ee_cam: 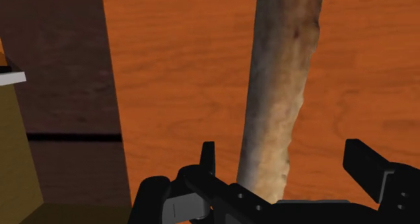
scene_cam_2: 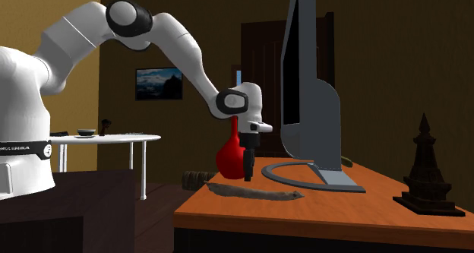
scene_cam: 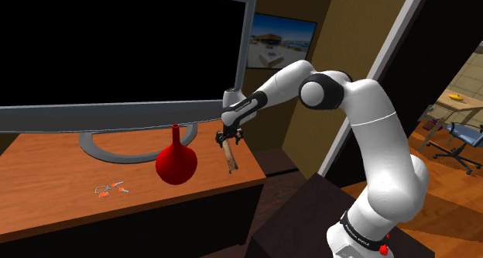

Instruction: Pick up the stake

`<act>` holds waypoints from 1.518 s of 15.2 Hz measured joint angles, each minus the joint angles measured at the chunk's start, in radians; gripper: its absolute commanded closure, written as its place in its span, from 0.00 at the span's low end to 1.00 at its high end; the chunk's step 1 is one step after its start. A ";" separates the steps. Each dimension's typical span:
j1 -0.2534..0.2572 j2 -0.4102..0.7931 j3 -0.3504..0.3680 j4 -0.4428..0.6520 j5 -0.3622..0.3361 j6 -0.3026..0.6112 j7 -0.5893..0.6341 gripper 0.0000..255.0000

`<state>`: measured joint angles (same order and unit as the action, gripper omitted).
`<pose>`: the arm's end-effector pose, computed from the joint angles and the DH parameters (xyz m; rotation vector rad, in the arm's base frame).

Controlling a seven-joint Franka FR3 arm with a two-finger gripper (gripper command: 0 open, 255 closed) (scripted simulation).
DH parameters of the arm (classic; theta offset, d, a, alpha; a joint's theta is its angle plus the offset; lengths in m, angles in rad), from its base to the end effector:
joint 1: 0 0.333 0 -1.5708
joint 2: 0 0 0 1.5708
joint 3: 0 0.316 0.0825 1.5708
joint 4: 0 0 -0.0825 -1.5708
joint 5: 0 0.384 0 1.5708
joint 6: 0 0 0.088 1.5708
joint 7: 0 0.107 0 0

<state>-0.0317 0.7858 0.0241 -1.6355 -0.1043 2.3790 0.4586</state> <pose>0.6806 -0.0080 0.1533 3.0199 -0.6058 -0.0442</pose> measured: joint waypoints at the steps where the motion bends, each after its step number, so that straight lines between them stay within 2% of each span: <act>1: 0.000 0.017 -0.001 0.012 0.000 0.005 0.001 0.00; 8: 0.001 0.099 -0.005 0.051 -0.003 0.049 0.004 0.00; 9: 0.002 0.103 -0.005 0.054 -0.003 0.050 0.005 1.00; 19: 0.002 0.107 -0.006 0.058 -0.003 0.051 0.005 1.00; 23: 0.002 0.072 -0.004 0.043 -0.002 0.030 0.005 1.00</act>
<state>-0.0297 0.8577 0.0203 -1.5922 -0.1064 2.4089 0.4632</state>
